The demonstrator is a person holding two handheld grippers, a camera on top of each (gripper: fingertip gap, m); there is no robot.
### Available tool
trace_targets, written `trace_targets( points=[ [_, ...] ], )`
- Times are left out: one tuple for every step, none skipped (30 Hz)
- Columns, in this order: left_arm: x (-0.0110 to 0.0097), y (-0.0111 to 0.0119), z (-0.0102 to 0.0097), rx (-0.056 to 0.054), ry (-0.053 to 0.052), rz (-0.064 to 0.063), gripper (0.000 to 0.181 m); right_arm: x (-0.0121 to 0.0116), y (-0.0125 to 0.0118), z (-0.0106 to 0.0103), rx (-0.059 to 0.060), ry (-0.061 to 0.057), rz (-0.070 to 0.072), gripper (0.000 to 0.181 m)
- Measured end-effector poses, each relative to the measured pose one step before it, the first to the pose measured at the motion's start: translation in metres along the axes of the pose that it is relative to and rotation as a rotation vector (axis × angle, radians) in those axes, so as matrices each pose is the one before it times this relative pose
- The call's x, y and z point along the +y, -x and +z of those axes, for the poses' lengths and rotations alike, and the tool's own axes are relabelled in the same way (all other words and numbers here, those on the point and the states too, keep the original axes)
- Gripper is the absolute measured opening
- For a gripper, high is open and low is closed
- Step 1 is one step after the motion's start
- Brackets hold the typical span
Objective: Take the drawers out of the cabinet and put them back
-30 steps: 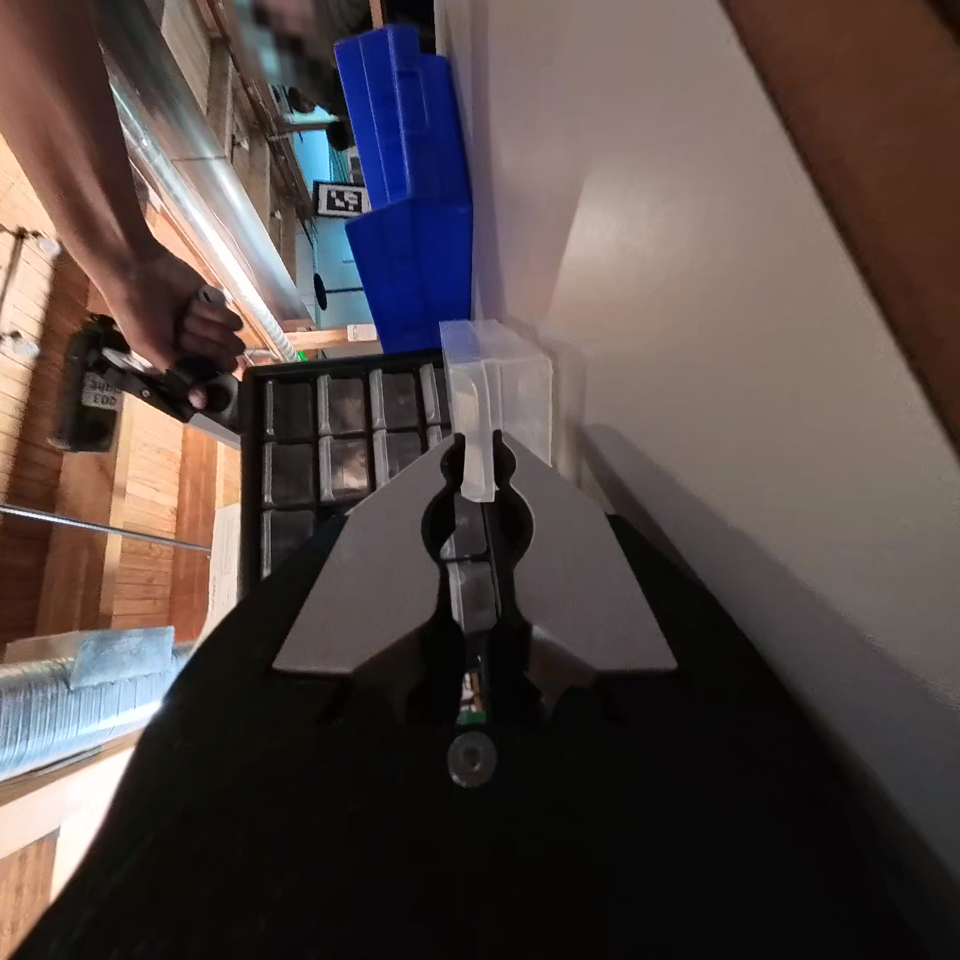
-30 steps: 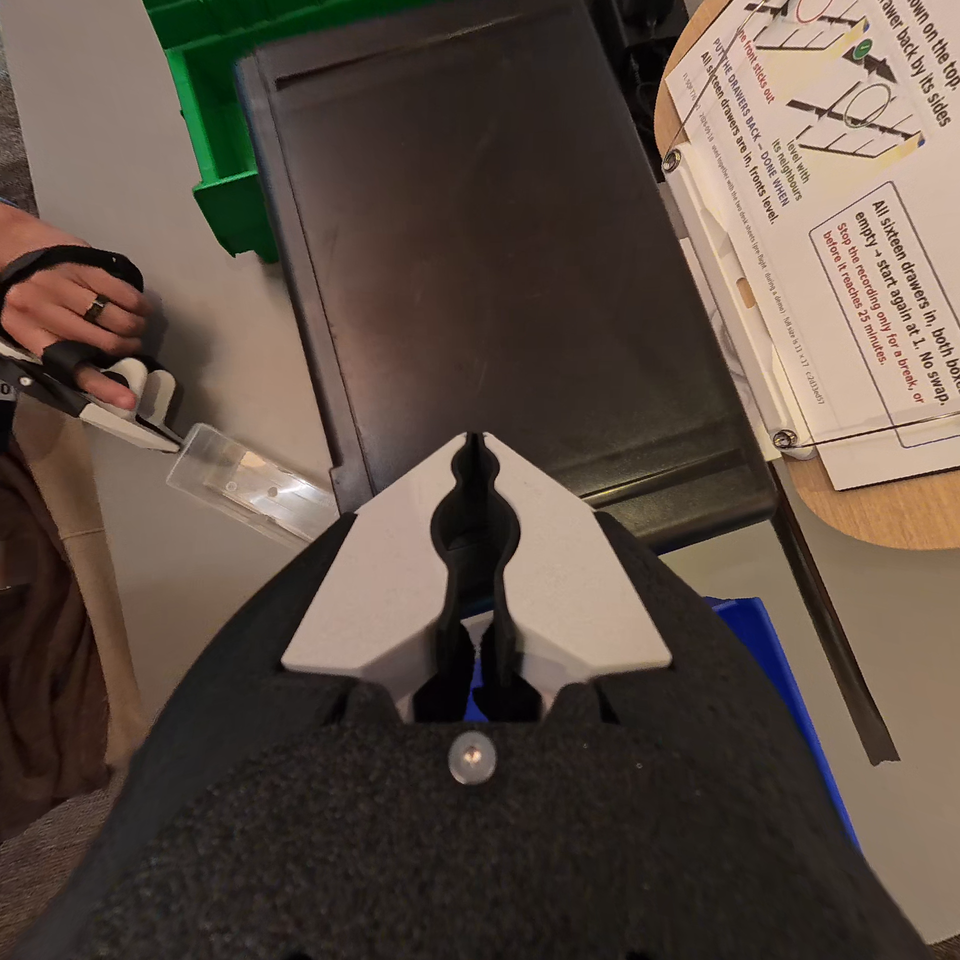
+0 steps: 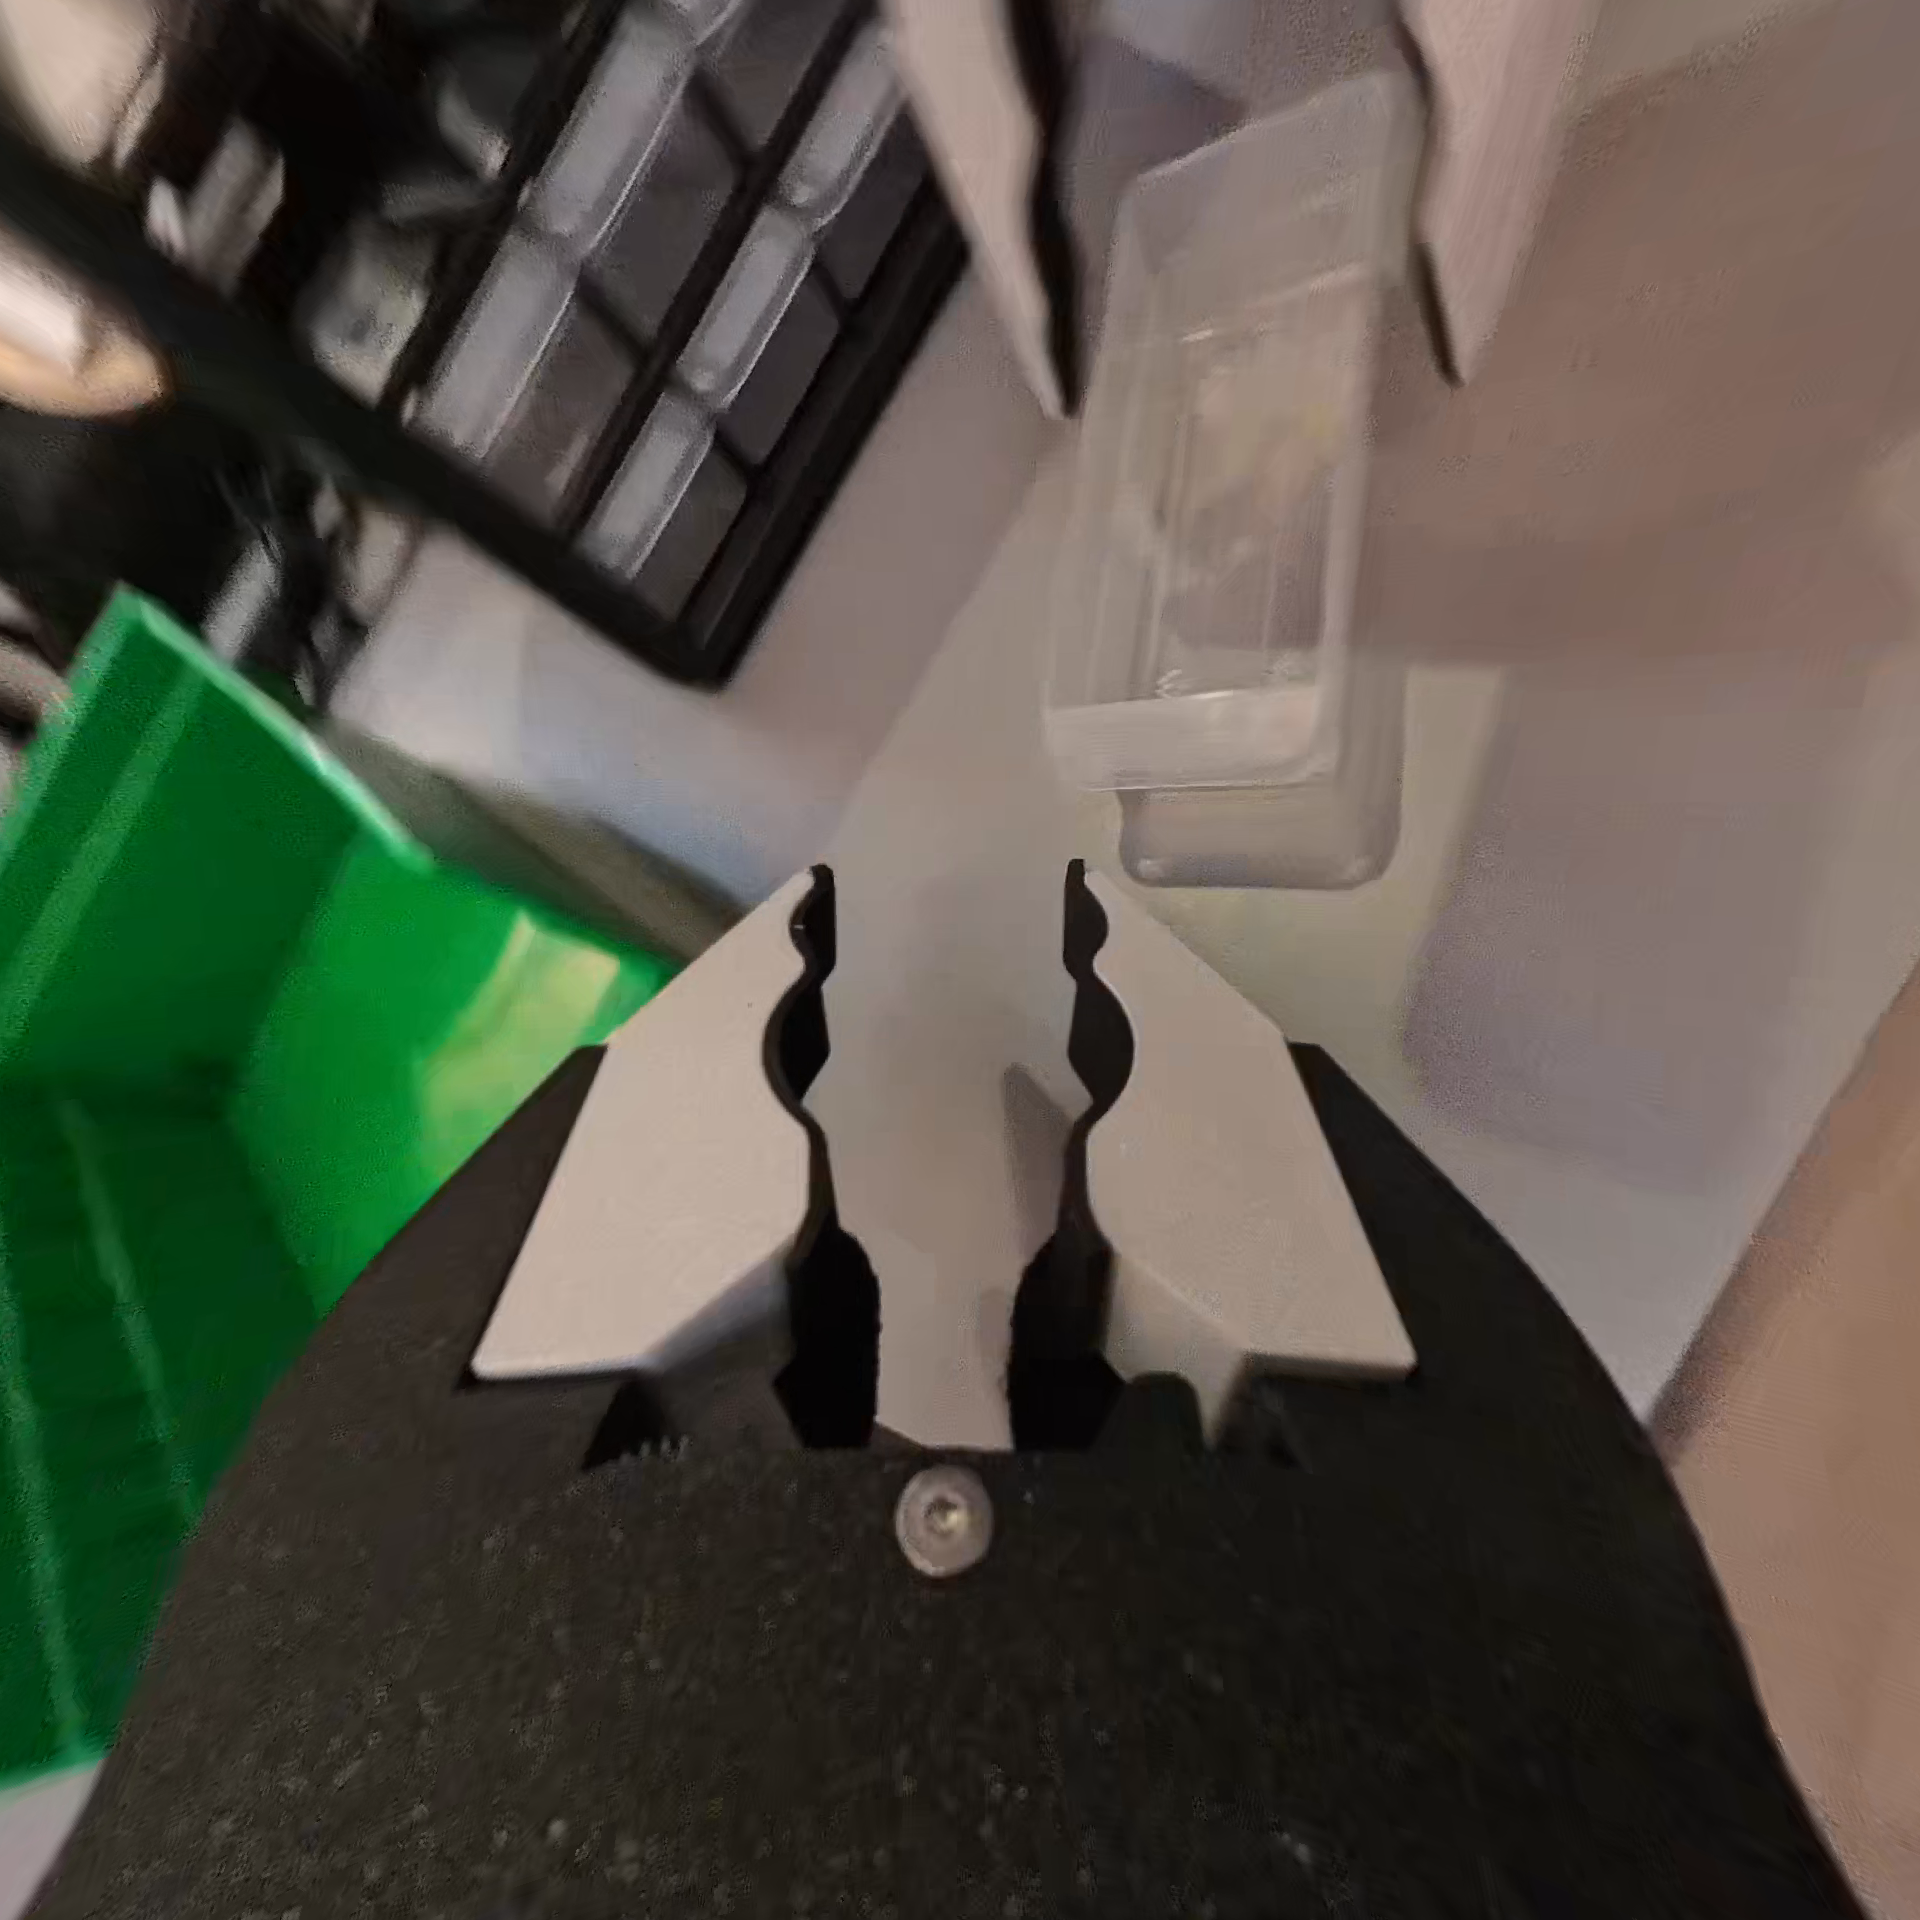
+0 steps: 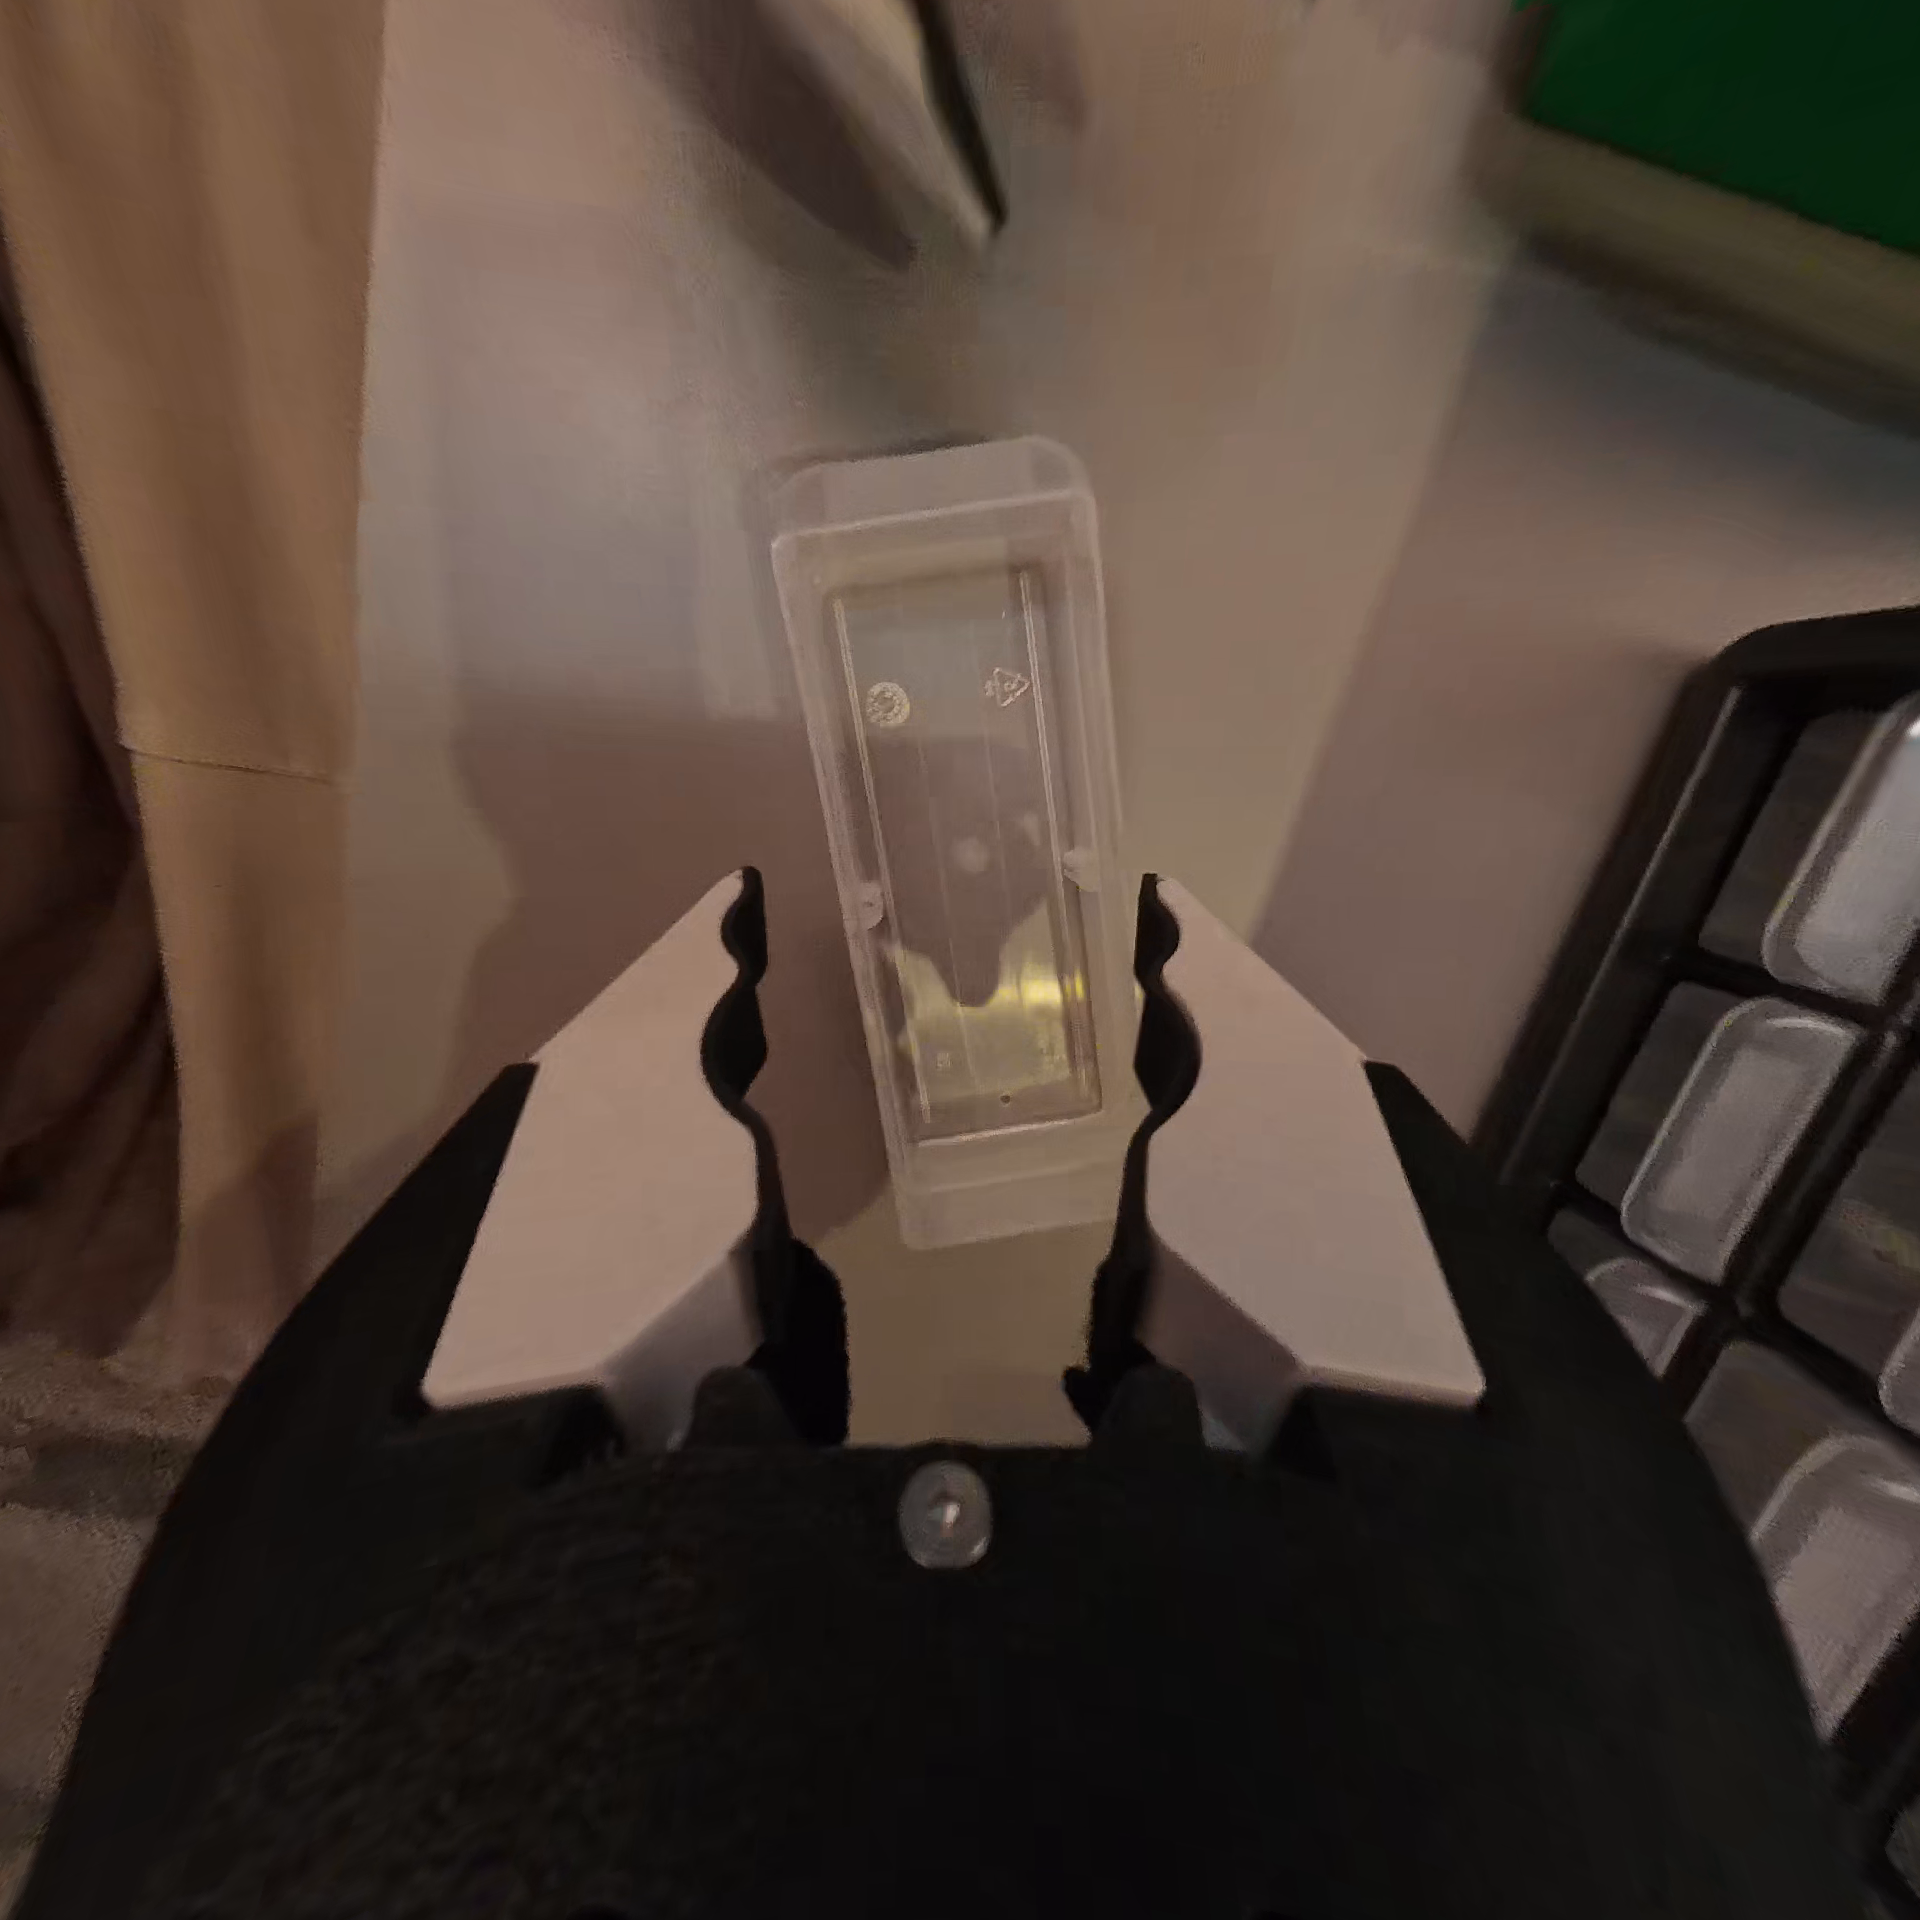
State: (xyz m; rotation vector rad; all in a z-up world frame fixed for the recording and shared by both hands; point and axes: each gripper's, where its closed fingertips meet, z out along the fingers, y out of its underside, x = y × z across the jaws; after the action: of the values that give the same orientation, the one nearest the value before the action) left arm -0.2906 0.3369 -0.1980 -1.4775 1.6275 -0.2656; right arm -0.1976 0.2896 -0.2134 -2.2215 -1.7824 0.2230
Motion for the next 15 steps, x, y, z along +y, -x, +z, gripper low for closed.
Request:
trace_targets(
  points=[
    [0.00171,0.00626,-0.00252,0.0018,0.0294,-0.1183,0.044,0.00037,-0.00080,0.00663,-0.0029,0.0106,-0.0044,0.071],
    [0.00077,0.00634,-0.00260,-0.0100,0.0279,-0.1250,0.045,-0.00056,-0.00088,0.00630,-0.0065,0.0034,0.0027,0.071],
    [-0.00128,0.00523,-0.00378,-0.0142,0.0102,-0.1171,0.046,-0.00053,-0.00151,0.00563,-0.0032,0.0038,0.0018,0.071],
    [-0.00575,0.00464,-0.00609,-0.0223,-0.0344,-0.0957,0.051,0.00058,-0.00306,0.00506,0.0099,0.0095,-0.0042,0.071],
    [-0.00918,0.00280,-0.00796,-0.0219,-0.0734,-0.0836,0.051,0.00288,-0.00212,0.00488,0.0092,0.0238,-0.0137,0.070],
    [-0.00893,-0.00065,-0.00811,-0.0048,-0.0785,-0.0672,0.049,0.00328,-0.00050,0.00373,0.0022,0.0269,-0.0149,0.065],
    [-0.00497,-0.00191,-0.00656,0.0016,-0.0472,-0.0398,0.046,0.00050,-0.00010,0.00090,0.0024,0.0093,-0.0113,0.063],
    [-0.00099,-0.00073,-0.00451,-0.0067,-0.0087,0.0028,0.046,0.00033,0.00086,-0.00112,-0.0038,0.0065,-0.0086,0.062],
    [0.00093,0.00289,-0.00340,-0.0272,0.0077,0.0398,0.047,0.00233,0.00134,-0.00234,-0.0061,0.0179,-0.0059,0.060],
    [0.00107,0.00504,-0.00270,-0.0332,0.0031,0.0521,0.048,0.00233,0.00015,-0.00434,0.0056,0.0092,-0.0035,0.059],
    [0.00217,0.00585,-0.00202,-0.0260,0.0004,0.0385,0.048,0.00273,-0.00011,-0.00727,0.0110,0.0012,-0.0020,0.058],
    [0.00305,0.00517,-0.00112,-0.0113,-0.0030,0.0088,0.046,0.00345,-0.00054,-0.01044,0.0169,-0.0027,0.0033,0.057],
    [0.00394,0.00359,-0.00030,0.0067,0.0002,-0.0176,0.046,0.00475,-0.00136,-0.01335,0.0242,-0.0060,0.0131,0.057],
    [0.00434,0.00215,0.00021,0.0167,0.0058,-0.0262,0.046,0.00677,-0.00200,-0.01570,0.0284,-0.0030,0.0196,0.057],
    [0.00331,0.00253,0.00029,0.0102,0.0060,-0.0151,0.046,0.00884,-0.00244,-0.01769,0.0311,-0.0031,0.0221,0.057]
  ],
)
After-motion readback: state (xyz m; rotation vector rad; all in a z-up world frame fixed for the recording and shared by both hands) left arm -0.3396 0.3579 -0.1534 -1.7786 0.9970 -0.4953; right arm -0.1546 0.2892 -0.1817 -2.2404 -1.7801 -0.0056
